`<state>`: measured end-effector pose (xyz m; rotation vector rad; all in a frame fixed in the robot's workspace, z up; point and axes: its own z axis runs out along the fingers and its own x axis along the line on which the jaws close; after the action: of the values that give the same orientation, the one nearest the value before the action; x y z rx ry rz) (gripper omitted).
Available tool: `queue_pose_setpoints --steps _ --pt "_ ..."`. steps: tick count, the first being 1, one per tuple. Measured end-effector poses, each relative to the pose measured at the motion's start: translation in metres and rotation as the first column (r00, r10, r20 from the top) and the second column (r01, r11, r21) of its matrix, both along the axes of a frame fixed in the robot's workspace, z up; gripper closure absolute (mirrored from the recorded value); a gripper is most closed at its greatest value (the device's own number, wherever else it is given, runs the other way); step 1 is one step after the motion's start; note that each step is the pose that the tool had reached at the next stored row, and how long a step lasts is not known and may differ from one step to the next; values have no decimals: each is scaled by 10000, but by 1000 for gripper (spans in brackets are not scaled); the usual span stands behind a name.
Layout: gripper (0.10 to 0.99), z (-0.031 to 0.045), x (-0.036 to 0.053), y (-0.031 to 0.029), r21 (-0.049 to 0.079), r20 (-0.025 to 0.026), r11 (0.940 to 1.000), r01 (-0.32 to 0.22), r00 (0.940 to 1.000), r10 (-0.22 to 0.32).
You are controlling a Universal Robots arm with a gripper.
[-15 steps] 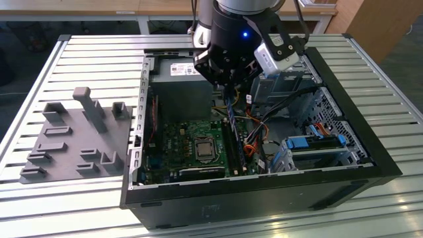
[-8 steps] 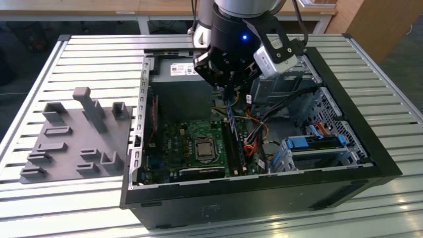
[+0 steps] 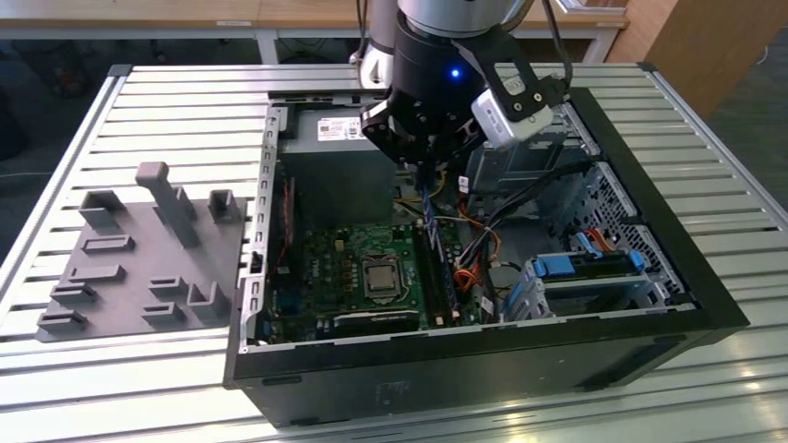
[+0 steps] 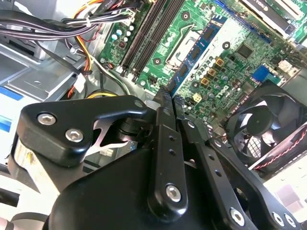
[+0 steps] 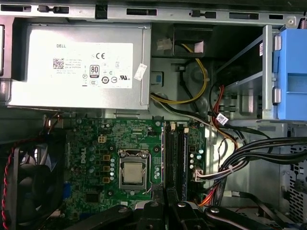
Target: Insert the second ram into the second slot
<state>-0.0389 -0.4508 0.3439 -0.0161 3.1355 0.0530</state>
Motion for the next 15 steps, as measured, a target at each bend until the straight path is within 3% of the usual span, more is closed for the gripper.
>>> queue_pose_setpoints --steps 15 --pt "949 -43 0 0 0 -1 10000 0 10000 0"
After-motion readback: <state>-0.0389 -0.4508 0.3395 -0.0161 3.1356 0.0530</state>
